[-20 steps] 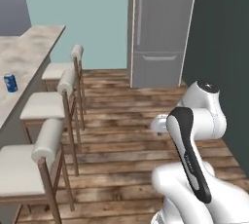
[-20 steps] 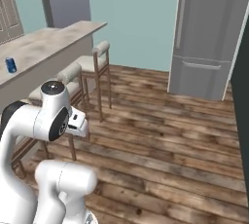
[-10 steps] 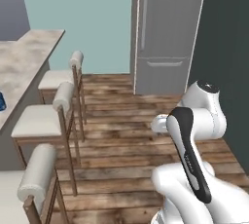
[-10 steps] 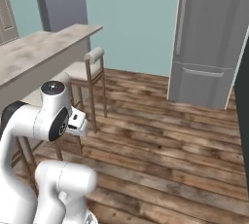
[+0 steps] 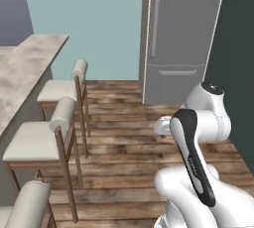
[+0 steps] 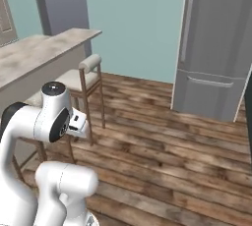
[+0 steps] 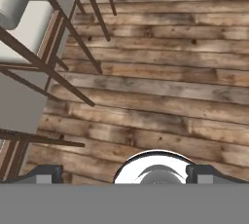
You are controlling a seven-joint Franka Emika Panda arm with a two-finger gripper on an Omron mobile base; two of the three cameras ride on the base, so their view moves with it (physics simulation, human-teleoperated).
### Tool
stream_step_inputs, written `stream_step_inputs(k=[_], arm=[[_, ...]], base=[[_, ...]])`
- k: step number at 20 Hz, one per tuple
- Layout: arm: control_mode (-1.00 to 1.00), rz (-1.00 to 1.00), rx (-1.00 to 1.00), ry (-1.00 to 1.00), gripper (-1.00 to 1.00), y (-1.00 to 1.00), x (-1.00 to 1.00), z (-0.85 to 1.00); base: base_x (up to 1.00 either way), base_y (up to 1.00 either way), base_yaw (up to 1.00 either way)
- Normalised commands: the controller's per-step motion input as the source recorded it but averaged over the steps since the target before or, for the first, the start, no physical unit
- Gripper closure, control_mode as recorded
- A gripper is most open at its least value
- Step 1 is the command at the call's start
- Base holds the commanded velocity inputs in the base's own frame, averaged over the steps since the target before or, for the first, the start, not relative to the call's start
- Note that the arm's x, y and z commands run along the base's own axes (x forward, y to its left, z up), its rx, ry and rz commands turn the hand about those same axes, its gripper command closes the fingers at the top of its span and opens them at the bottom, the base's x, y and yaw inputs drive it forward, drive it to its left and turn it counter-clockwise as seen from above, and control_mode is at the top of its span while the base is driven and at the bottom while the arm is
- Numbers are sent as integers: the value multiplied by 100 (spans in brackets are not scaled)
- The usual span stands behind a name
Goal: Four empty soda cans are scattered around the kitchen. Gather all the cans and cluster them next to the stove for recycling.
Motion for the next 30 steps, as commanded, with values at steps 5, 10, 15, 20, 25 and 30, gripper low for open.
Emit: stream_step_inputs(k=[5,10,15,20,25,30], arm=[[100,0,0,0,-100,0,0,0],[100,0,0,0,-100,0,0,0],[100,0,0,0,-100,0,0,0],[100,0,0,0,-100,0,0,0],[100,0,0,0,-100,0,0,0],[100,0,0,0,-100,0,0,0]], base=[[67,-27,13],[65,-26,19],[54,-14,45],[48,-10,57],[47,-10,58],[41,-9,67]])
